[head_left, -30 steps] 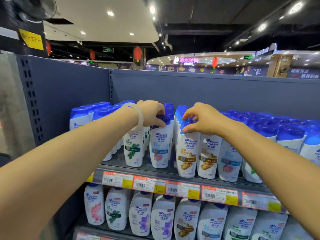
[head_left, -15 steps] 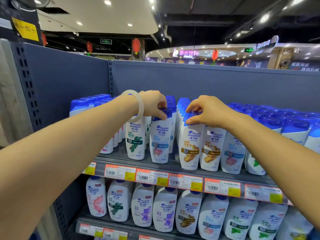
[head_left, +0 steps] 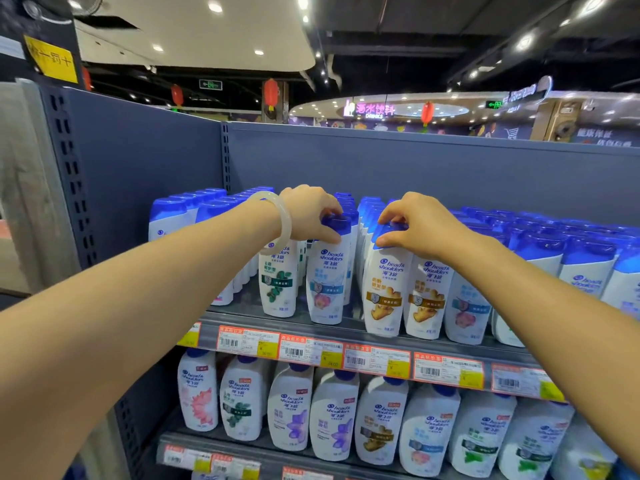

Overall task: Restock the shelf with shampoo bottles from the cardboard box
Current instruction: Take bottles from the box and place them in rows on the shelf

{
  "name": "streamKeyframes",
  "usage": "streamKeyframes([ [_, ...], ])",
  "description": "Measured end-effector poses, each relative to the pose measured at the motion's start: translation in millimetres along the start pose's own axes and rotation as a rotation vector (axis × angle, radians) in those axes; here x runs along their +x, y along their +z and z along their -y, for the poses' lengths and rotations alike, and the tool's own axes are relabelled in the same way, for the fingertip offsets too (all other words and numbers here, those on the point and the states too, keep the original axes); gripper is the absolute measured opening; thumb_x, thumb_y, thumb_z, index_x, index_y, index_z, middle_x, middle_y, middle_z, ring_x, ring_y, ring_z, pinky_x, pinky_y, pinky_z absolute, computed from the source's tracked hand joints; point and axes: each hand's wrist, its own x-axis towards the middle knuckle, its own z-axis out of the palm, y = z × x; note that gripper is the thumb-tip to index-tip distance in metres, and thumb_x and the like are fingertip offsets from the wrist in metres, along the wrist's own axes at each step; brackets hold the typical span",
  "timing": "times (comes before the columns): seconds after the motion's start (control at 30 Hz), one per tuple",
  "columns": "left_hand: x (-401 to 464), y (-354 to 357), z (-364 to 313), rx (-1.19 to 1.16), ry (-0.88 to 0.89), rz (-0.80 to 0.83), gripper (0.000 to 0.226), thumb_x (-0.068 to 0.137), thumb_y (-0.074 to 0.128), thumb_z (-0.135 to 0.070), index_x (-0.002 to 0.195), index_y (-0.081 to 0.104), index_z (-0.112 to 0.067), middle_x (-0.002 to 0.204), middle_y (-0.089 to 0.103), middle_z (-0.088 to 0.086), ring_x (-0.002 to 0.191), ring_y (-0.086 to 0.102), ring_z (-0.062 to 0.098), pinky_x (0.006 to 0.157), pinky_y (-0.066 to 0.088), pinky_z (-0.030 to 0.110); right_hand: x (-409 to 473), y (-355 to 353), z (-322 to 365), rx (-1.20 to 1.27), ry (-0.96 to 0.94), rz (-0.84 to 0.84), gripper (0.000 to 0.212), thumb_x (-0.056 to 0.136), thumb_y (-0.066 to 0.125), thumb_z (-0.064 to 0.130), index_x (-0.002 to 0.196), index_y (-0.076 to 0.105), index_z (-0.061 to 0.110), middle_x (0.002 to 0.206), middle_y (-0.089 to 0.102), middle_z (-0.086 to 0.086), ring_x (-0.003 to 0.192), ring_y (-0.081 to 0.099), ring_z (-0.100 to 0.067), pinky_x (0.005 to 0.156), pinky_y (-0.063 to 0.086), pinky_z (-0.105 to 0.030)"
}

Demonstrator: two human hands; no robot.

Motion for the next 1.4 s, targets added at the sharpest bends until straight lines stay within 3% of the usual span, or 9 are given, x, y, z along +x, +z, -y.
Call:
streamKeyframes([
  [0.17, -3.3, 0.6, 0.3, 0.068, 0.017, -0.036, 0.054, 0.082, 0.061, -0.044, 0.130, 0.049, -0.022, 0.127, 0.054, 0.004, 0.117, 0.047, 0.026, 0.100, 0.040, 0.044, -6.9, -5.3, 2.8, -0.064, -0.026, 0.022, 0.052, 0.072, 0.073, 0.043, 0.116, 0.060, 0.020, 0.098, 0.047, 0.000, 0.096, 0.048, -0.019, 0.079, 0.043, -0.032],
  [0.27, -12.4, 3.5, -6.7, 0.083, 0.053, -0.228, 0.049, 0.082, 0.062, -0.044, 0.125, 0.055, -0.022, 0.129, 0.052, 0.003, 0.118, 0.044, 0.026, 0.099, 0.037, 0.040, -12.8, -7.3, 3.7, -0.239, -0.045, 0.089, 0.074, 0.063, 0.078, 0.047, 0.127, 0.049, 0.025, 0.116, 0.048, -0.004, 0.110, 0.042, -0.024, 0.088, 0.040, -0.036],
  [0.37, -27.3, 37.3, -36.4, 0.003, 0.177, -0.383, 0.035, 0.084, 0.062, -0.035, 0.112, 0.064, -0.014, 0.114, 0.060, 0.009, 0.105, 0.051, 0.028, 0.090, 0.042, 0.039, -17.4, -2.9, 4.5, -0.373, -0.090, 0.072, 0.078, 0.063, 0.079, 0.044, 0.128, 0.044, 0.023, 0.118, 0.045, -0.006, 0.110, 0.041, -0.026, 0.087, 0.037, -0.034],
  [0.47, -42.9, 96.1, -68.3, -0.001, 0.367, -0.169, 0.025, 0.088, 0.054, -0.019, 0.107, 0.063, -0.005, 0.112, 0.056, 0.015, 0.104, 0.051, 0.032, 0.089, 0.042, 0.043, -18.4, -0.1, 4.2, -0.356, -0.093, 0.062, 0.078, 0.064, 0.080, 0.040, 0.129, 0.043, 0.020, 0.120, 0.044, -0.007, 0.110, 0.040, -0.026, 0.091, 0.041, -0.036],
  [0.53, -45.5, 126.3, -79.4, 0.025, 0.380, -0.060, 0.032, 0.090, 0.050, -0.024, 0.115, 0.056, -0.005, 0.118, 0.051, 0.015, 0.108, 0.047, 0.031, 0.090, 0.041, 0.043, -18.0, 0.1, 3.3, -0.328, -0.090, 0.064, 0.077, 0.064, 0.081, 0.036, 0.129, 0.043, 0.020, 0.121, 0.044, -0.007, 0.112, 0.039, -0.026, 0.091, 0.043, -0.038],
  [0.7, -38.3, 148.3, -87.4, -0.032, 0.287, -0.122, 0.034, 0.092, 0.047, -0.033, 0.108, 0.054, -0.004, 0.108, 0.054, 0.016, 0.098, 0.049, 0.033, 0.079, 0.039, 0.041, -17.0, 2.8, -1.9, -0.280, -0.092, 0.058, 0.074, 0.066, 0.081, 0.033, 0.129, 0.043, 0.020, 0.121, 0.043, -0.005, 0.112, 0.038, -0.024, 0.090, 0.045, -0.038],
  [1.07, -34.1, 143.1, -82.7, -0.001, 0.207, -0.086, 0.038, 0.093, 0.044, -0.037, 0.113, 0.055, -0.008, 0.117, 0.050, 0.014, 0.107, 0.045, 0.032, 0.084, 0.040, 0.042, -11.5, 8.4, -3.1, -0.255, -0.073, 0.042, 0.073, 0.067, 0.080, 0.031, 0.129, 0.044, 0.020, 0.123, 0.043, -0.004, 0.114, 0.038, -0.024, 0.087, 0.046, -0.037],
  [1.4, -42.3, 142.6, -76.3, -0.043, 0.182, -0.007, 0.043, 0.092, 0.047, -0.039, 0.123, 0.054, -0.011, 0.128, 0.047, 0.010, 0.115, 0.043, 0.030, 0.095, 0.040, 0.039, -18.7, 0.3, -3.3, -0.221, -0.069, 0.071, 0.081, 0.069, 0.078, 0.037, 0.136, 0.037, 0.022, 0.128, 0.042, -0.006, 0.119, 0.036, -0.026, 0.095, 0.038, -0.037],
])
